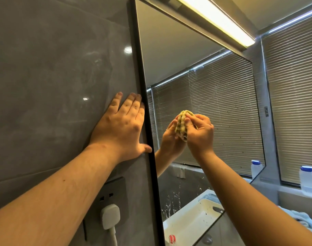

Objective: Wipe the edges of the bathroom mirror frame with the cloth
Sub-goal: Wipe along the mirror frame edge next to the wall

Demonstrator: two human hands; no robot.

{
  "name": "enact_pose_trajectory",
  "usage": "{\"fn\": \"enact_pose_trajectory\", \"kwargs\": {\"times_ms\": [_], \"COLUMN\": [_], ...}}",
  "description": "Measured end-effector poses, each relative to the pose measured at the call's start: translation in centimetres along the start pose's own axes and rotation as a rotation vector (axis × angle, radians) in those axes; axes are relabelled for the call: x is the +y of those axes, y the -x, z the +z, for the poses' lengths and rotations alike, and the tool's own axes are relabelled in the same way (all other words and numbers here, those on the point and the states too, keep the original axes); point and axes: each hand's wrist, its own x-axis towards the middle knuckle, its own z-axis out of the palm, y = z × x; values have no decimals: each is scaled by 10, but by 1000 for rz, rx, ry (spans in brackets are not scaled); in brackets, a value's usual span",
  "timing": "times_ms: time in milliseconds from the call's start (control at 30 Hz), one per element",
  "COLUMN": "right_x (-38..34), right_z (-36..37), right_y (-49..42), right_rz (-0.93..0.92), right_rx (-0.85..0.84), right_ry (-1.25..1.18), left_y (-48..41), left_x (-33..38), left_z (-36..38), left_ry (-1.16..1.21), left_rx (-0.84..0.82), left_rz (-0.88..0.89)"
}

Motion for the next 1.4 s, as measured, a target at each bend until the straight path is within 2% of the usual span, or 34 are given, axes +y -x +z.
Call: {"fn": "enact_pose_trajectory", "kwargs": {"times_ms": [100,267,367,433,567,667,833,900,1033,1100,1233,1400], "right_x": [-22,-58,-55,-43,-15,2,-15,-35,-75,-81,-58,-20], "right_z": [9,22,20,16,-1,-10,0,7,29,34,25,1], "right_y": [11,51,43,22,-18,-28,-16,-9,18,23,-1,-29], "right_rz": [-57,-463,-557,-466,-120,6,-49,-166,-543,-598,-515,-152], "right_rx": [-9,-86,-101,-73,-50,-32,-36,-49,-73,-105,-39,-56], "right_ry": [-43,40,59,77,21,46,100,82,79,71,60,82], "left_y": [0,0,0,0,1,2,2,1,1,0,2,2], "left_x": [0,-1,-1,-1,-1,-1,-1,-1,0,0,-1,0], "left_z": [1,1,0,0,-2,-2,-2,-2,0,0,0,-1], "left_ry": [-3,-1,-1,-14,-13,-15,-24,-33,-16,-15,-25,-16], "left_rx": [-4,-8,-16,-25,-28,-15,-21,-21,-25,-16,-27,-25], "left_rz": [-1,0,1,-2,8,6,11,9,-2,-1,2,3]}}
